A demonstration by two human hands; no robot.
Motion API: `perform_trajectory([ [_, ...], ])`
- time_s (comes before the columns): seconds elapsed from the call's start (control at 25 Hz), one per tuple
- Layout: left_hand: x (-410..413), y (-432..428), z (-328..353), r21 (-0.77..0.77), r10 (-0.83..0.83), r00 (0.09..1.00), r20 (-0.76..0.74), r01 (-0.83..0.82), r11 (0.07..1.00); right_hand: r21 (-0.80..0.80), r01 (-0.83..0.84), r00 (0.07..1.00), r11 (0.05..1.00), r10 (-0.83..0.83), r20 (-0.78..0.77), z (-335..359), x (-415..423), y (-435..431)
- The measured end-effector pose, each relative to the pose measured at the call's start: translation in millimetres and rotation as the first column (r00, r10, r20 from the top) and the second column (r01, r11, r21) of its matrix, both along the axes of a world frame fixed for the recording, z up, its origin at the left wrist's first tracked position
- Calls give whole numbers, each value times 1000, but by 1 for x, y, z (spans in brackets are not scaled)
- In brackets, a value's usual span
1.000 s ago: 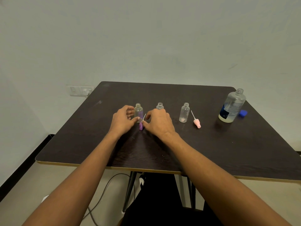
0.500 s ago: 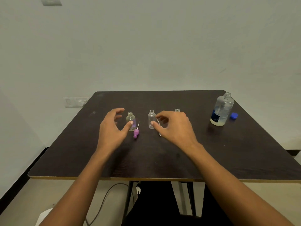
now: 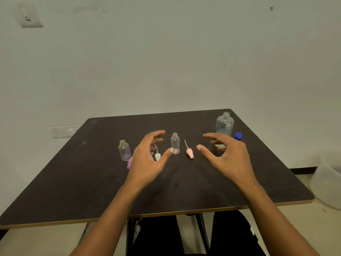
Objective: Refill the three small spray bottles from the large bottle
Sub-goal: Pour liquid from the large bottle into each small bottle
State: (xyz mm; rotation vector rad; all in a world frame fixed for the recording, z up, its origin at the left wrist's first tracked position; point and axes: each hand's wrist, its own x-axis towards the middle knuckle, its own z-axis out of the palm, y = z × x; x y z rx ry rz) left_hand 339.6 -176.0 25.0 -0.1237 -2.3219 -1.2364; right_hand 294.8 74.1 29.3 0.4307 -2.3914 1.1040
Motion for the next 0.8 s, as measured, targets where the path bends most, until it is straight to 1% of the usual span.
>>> perform_trajectory([
  [0.16,-28,17,-17,-13,-14,997,73,15,1000,-66,55,996,996,-50,77,-18,-17,31],
  [0.28,-55,24,-30,-32,35,991,133,-31,999,-91,112,986,989,-100,135,-31,-37,51],
  [0.48,-93,28,-44,-35,116,969,218,-111,993,-117,190,969,975,-168,179,-45,-70,76],
  [0.68,-116,30,-53,-53,157,954,256,-149,987,-99,192,961,976,-166,221,-50,-108,80],
  [0.8,-120,29,-57,-26,156,945,287,-155,988,-95,183,958,978,-156,240,-50,-128,76],
])
